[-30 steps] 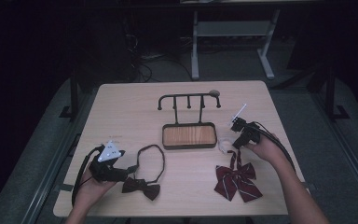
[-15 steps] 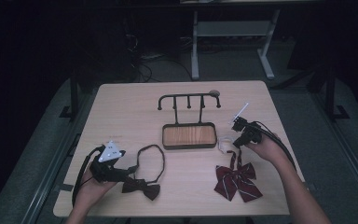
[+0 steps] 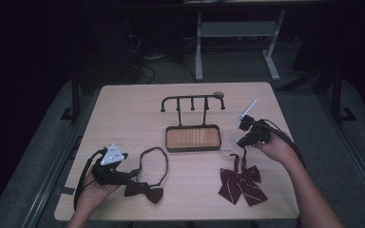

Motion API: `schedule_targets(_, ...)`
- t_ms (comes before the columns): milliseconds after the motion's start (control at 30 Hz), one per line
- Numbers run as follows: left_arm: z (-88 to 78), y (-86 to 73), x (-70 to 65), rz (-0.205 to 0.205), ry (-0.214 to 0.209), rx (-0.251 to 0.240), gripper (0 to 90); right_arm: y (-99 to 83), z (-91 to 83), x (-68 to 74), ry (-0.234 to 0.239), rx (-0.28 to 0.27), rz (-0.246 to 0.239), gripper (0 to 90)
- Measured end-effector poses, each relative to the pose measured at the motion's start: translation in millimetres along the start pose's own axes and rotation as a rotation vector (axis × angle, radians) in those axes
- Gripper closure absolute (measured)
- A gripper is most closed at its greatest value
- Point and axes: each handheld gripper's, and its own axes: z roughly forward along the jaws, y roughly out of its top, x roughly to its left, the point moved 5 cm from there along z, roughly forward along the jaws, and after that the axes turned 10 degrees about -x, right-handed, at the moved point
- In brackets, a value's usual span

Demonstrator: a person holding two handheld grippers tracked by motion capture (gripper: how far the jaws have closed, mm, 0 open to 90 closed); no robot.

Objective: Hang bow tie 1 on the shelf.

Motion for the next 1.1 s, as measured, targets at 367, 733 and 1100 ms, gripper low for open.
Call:
schedule_targets(367, -0.1, 0.2, -0.1, 0.002, 0.0, -0.001, 27.5, 10.1, -20.5, 10.1, 0.058, -0.026, -0.036, 86.5)
schedule_targets(733, -0.2, 0.4, -0.5, 0.003, -0.001, -0.004, 27.5, 20.6, -42.2, 18.2, 0.075, -0.041, -0.079, 86.5)
schedule_targets(1100, -0.1, 0.3, -0.5, 0.003, -0.002, -0.005, 27.5, 26.9, -56.2, 22.3, 0.079, -0.044, -0.09, 86.5)
